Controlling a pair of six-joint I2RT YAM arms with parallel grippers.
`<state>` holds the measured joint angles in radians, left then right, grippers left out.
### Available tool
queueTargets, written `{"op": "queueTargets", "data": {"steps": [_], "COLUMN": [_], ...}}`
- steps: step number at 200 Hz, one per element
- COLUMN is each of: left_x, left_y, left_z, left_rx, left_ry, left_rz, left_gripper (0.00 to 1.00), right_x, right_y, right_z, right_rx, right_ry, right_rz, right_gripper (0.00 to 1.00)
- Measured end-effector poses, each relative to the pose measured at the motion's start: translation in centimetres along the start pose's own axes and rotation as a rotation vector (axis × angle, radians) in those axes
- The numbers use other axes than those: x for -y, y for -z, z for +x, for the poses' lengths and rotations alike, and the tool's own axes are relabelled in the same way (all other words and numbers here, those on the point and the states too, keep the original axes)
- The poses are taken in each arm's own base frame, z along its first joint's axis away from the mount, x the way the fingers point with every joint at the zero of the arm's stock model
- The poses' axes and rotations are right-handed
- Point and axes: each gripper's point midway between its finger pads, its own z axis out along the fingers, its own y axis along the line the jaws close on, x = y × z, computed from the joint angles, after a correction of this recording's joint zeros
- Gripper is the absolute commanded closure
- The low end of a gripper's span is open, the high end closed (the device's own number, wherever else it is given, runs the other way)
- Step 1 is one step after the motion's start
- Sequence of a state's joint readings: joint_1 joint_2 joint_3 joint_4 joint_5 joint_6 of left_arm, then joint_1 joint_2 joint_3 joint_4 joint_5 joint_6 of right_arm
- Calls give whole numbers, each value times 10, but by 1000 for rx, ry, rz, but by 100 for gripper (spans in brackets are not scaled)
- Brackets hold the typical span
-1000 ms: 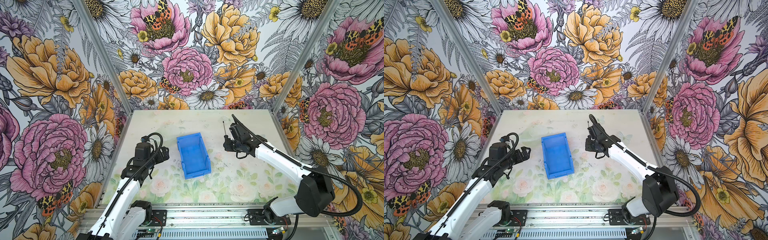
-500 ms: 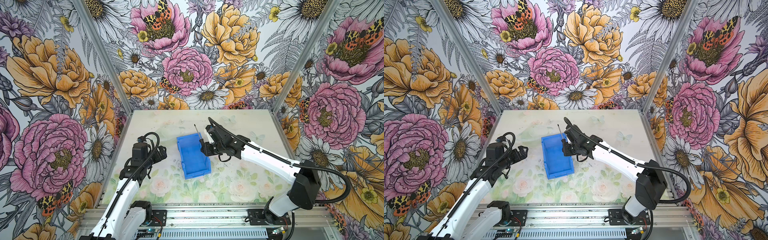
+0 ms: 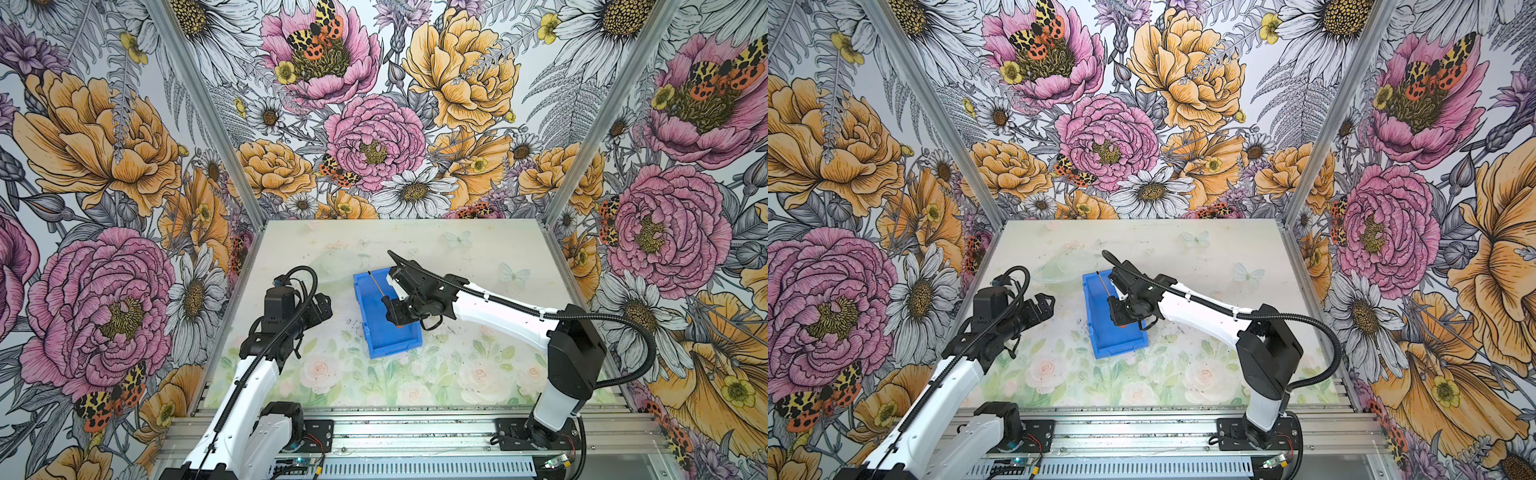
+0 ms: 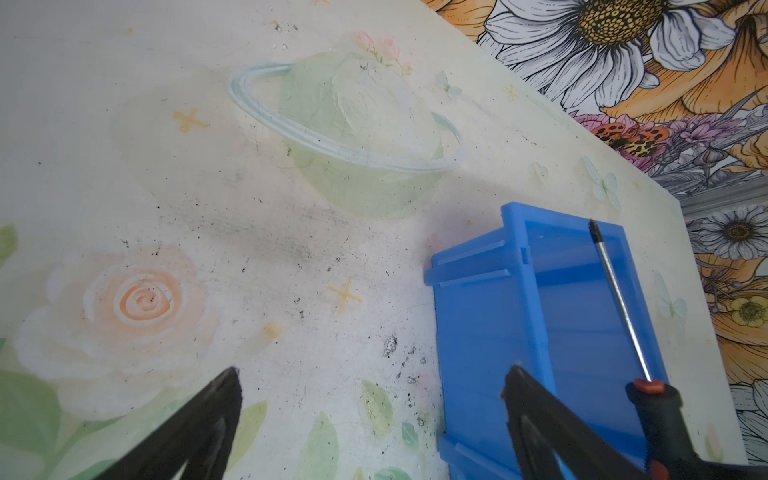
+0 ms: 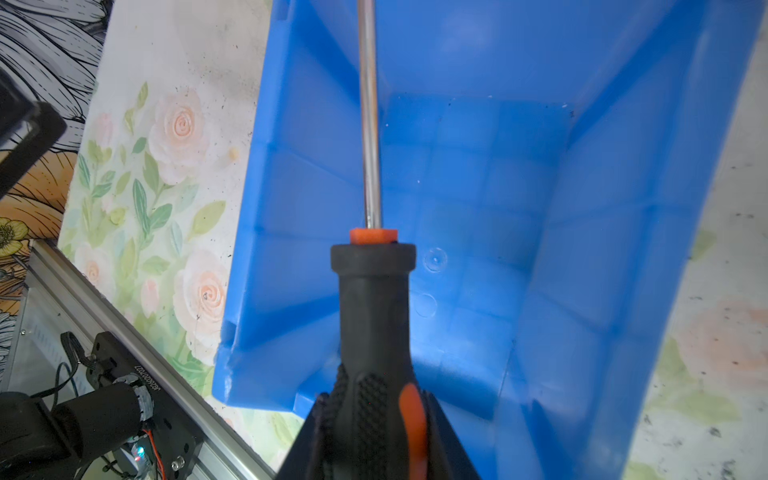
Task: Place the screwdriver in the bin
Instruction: 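Carry the screwdriver over the blue bin and lower it inside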
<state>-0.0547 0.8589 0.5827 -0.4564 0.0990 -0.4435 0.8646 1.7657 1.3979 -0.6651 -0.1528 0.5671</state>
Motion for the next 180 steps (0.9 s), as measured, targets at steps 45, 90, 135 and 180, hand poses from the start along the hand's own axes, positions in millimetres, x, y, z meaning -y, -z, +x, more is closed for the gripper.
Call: {"op": "queueTargets", "data": {"steps": [45, 90, 135, 180], "left_x": [0, 2, 5, 9], "left_y": [0, 3, 3, 3], "left_z": [0, -1, 0, 5], "left_rx": [2, 14, 16, 6], "left_ry": [0, -3, -13, -24], "left_rz": [1, 9, 23, 33], "left_gripper": [1, 1, 1, 1], "right_x": [3, 3, 0, -3], "right_y": [-19, -18, -19, -20], "right_z": [1, 1, 3, 7], "right_rx": [-31, -29, -28, -29], "right_ry": [-6, -16, -20, -20], "right_rz": [14, 17, 22, 34], "right_gripper": [100, 100, 100, 99]}}
